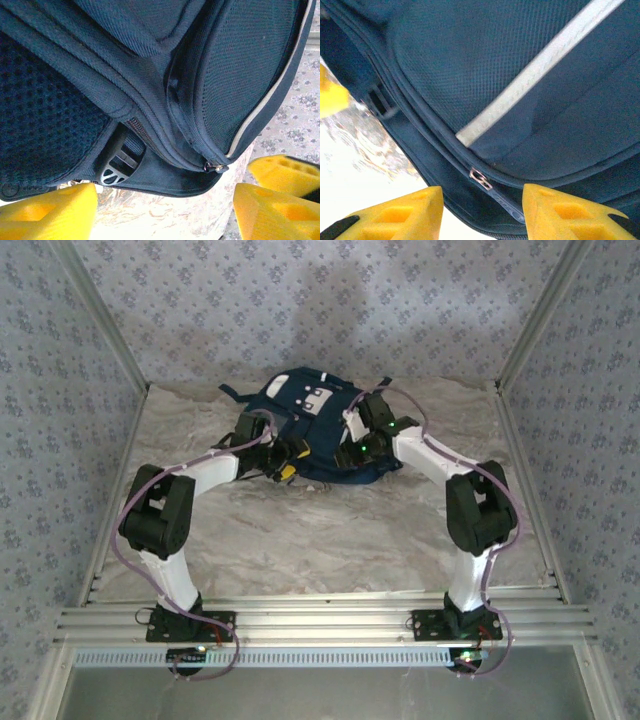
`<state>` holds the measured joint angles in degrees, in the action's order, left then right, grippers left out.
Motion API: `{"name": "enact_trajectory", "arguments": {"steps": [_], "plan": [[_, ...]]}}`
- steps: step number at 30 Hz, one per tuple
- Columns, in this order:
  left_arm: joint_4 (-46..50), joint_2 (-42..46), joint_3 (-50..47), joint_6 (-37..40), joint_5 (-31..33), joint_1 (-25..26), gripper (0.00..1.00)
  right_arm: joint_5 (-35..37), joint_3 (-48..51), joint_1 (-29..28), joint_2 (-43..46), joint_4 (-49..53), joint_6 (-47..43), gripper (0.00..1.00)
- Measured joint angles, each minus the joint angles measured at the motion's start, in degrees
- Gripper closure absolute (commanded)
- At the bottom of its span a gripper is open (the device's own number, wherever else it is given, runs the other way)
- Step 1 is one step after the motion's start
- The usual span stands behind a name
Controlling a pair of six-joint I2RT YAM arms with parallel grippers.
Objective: Pack the student bag
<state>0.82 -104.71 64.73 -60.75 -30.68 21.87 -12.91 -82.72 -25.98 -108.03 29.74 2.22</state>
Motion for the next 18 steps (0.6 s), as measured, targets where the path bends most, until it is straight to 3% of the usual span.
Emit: {"name": "enact_trajectory", "arguments": {"steps": [7,14,18], "plan": [[-0.68,-2.32,0.02,-0.68,0.50,0.00,0.27,1.84,-0.04,-0.61,-1.90,1.14,-2.78,0.53],[-0.90,-3.10,0.02,-1.36,0.35,-0.02,0.27,8.11,-1.16,-3.21,-4.15,2.23,-5.77,0.53],[-0.90,-3.13,0.02,-1.49,0.31,-0.02,0.27,9.57,-1.44,-3.91,-4.83,2.27,-7.04,0.66]]}}
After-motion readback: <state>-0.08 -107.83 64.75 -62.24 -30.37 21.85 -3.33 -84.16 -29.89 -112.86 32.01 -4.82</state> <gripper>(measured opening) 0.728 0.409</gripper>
